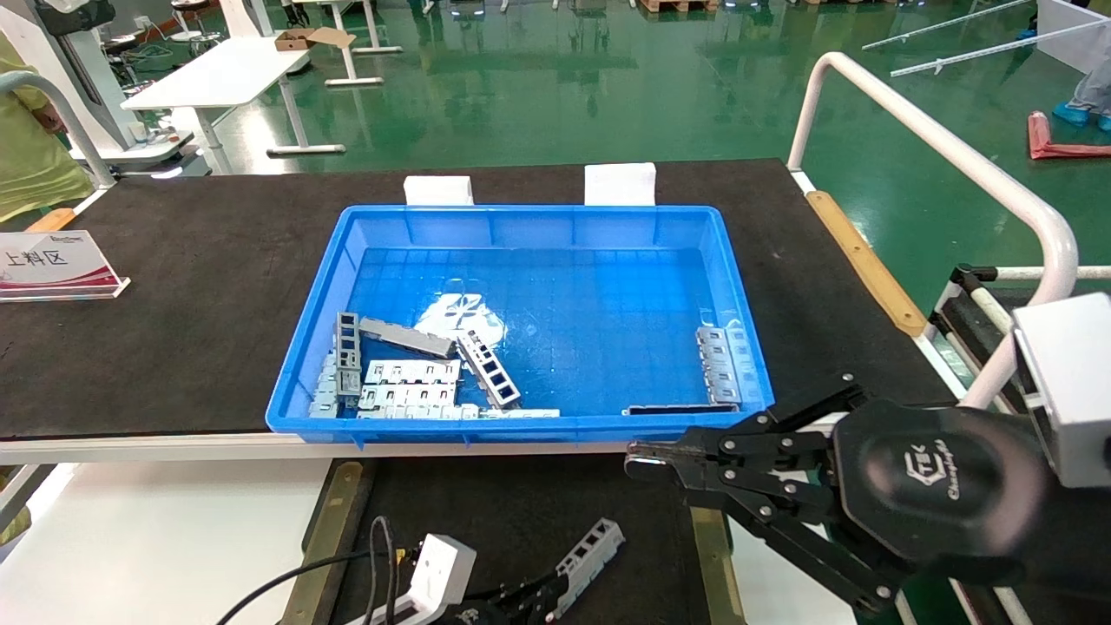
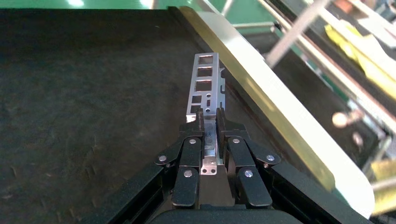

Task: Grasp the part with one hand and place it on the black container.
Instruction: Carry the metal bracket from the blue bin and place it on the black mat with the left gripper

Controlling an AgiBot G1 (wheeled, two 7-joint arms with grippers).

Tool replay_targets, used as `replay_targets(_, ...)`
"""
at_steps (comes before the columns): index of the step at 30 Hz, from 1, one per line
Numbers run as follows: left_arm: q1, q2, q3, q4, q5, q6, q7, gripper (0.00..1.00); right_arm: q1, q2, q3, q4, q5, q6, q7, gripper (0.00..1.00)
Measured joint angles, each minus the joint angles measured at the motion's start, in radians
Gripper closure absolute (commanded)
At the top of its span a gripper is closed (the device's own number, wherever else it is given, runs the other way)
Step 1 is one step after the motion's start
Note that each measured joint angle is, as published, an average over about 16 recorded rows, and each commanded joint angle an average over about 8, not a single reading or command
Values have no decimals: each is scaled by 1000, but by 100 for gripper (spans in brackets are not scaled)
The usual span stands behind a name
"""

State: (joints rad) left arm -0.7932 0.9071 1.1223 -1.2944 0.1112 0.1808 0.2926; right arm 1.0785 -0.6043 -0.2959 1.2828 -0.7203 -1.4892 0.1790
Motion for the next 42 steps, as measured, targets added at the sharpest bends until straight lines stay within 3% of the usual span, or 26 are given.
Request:
replay_targets(10,120,139,-193,2,-27,-176,20,100,0,0,-1,0,0,0,0,100)
replay_targets(21,218,292,-391,14,33,-299,41,100,0,0,-1,0,1,1,-1,100)
replay_targets(37,254,423,-519,75,86,-336,27,100,0,1,-2,0,1,1,-1,100)
replay_targets(39,253,429,-522,81,87,-339,22,100,0,1,-2,0,1,1,-1,94)
replay_targets(40,252,431,-523,84,87,-340,19,100,0,1,-2,0,2,1,-1,86)
replay_targets(42,250,435,-523,89,88,-344,12,97,1,1,-2,0,2,1,-1,62)
